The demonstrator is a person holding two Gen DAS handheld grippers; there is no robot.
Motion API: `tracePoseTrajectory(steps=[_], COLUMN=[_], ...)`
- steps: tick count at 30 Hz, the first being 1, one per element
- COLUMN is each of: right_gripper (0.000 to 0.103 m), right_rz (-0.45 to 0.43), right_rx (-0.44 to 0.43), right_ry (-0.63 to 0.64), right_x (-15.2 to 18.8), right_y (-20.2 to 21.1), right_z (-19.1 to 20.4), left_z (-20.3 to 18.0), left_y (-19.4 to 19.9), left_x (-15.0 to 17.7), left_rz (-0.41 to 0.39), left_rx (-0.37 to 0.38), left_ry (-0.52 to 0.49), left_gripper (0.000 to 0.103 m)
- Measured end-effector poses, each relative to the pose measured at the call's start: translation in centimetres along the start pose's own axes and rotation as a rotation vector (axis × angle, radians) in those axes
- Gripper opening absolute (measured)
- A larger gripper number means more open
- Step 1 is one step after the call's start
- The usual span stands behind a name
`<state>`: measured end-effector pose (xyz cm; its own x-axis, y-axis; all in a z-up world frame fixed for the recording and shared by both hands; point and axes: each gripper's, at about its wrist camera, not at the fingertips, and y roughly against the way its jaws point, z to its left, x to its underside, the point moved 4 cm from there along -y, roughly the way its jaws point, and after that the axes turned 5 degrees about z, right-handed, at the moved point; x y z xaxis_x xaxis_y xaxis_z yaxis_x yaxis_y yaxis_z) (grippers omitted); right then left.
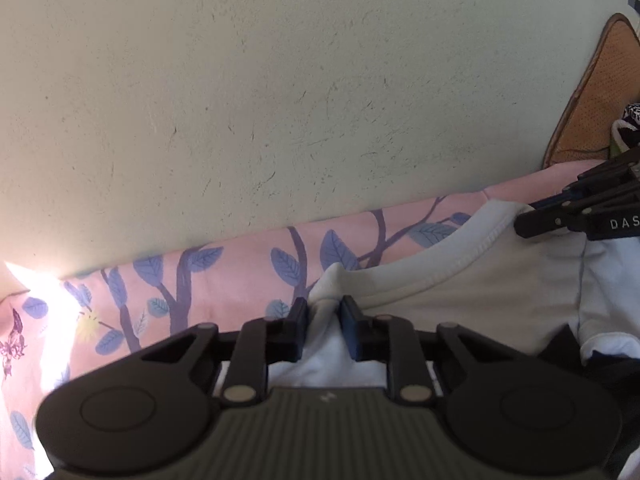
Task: Fold small clothes
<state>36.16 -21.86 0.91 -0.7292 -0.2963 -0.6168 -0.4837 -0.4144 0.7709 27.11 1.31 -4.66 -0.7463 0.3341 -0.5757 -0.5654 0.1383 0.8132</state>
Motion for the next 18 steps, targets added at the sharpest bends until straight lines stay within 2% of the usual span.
tracePoseTrajectory(steps=[5,9,14,18], right_gripper=[0.007,0.007,0.006,0.005], right_rz=[-0.151,-0.262,-0.365,-0.394], right_rx=[-0.045,-0.048,-0.066,-0.079], right_ry=[-0.013,0.057,0.129,0.097], right_x=[1.5,5.0,13.9,21.7], right_y=[7.3,14.8,23.2,26.6], right_z=[2.0,5.1,9.3,10.7], left_z=[-0.6,-3.0,-6.7,-8.8], left_y=[7.3,14.6,22.6,25.8], left_x=[1.4,5.6,14.3,21.1], left_rz=[-0.128,-0.249,-0.376,-0.361], left_rx=[0.024,0.048,0.035,0.114], left_ry=[0.032,-0.002,-0.055,-0.009], left_gripper=[0.018,0.018,0.017,0.018])
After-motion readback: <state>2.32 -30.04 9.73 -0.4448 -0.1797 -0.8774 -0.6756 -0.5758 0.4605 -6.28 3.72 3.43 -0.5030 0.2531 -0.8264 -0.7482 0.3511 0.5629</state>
